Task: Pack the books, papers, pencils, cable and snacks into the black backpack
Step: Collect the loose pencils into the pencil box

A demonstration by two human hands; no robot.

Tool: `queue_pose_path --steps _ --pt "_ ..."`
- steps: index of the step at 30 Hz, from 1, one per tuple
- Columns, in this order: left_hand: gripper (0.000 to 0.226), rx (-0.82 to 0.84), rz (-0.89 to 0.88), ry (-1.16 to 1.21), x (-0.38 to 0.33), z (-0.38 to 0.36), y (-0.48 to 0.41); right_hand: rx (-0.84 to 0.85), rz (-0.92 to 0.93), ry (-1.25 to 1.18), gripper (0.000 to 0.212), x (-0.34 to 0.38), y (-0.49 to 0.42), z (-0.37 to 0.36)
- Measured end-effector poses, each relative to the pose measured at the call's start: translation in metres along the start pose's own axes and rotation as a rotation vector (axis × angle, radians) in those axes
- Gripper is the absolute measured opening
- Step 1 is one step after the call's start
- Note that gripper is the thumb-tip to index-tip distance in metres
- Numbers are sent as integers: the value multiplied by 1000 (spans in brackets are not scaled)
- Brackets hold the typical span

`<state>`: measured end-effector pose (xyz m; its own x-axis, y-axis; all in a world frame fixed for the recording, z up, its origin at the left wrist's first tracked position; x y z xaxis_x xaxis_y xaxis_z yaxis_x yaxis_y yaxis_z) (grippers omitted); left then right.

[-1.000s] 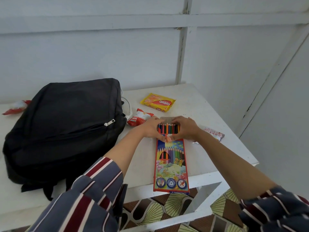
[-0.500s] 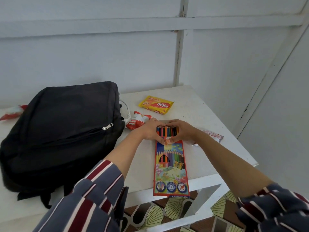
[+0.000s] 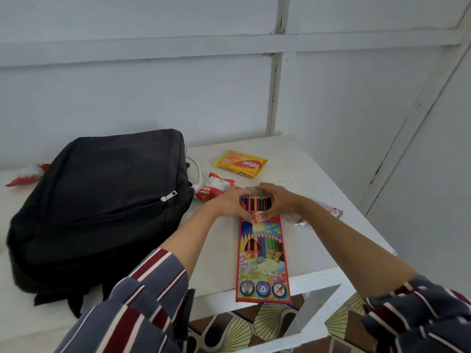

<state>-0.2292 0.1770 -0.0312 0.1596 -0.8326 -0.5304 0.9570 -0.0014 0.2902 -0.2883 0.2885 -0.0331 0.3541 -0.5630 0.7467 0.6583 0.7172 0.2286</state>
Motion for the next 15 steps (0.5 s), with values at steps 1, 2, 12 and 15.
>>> queue_pose_path --steps 1,2,12,15 --pt "86 9 2 19 1 0 0 24 -12 9 87 -1 0 0" --pt "85 13 -3 35 0 1 1 56 -7 38 85 -1 1 -2" --pt "91 13 -7 46 -1 0 2 73 -39 -50 92 -9 4 -2" --pt "99 46 -25 -29 -9 1 3 65 -42 116 88 -13 9 12"
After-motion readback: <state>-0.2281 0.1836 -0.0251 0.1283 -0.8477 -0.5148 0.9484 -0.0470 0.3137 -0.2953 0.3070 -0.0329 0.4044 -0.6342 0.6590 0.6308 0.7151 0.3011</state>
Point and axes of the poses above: each hand's wrist, its own y-axis away from the middle knuckle, its own z-axis out of the back of the hand, x = y × z, the point moved 7 cm from there along -y, towards the middle knuckle, and after that the axes turned 9 degrees about -y, right-handed, at the moved point
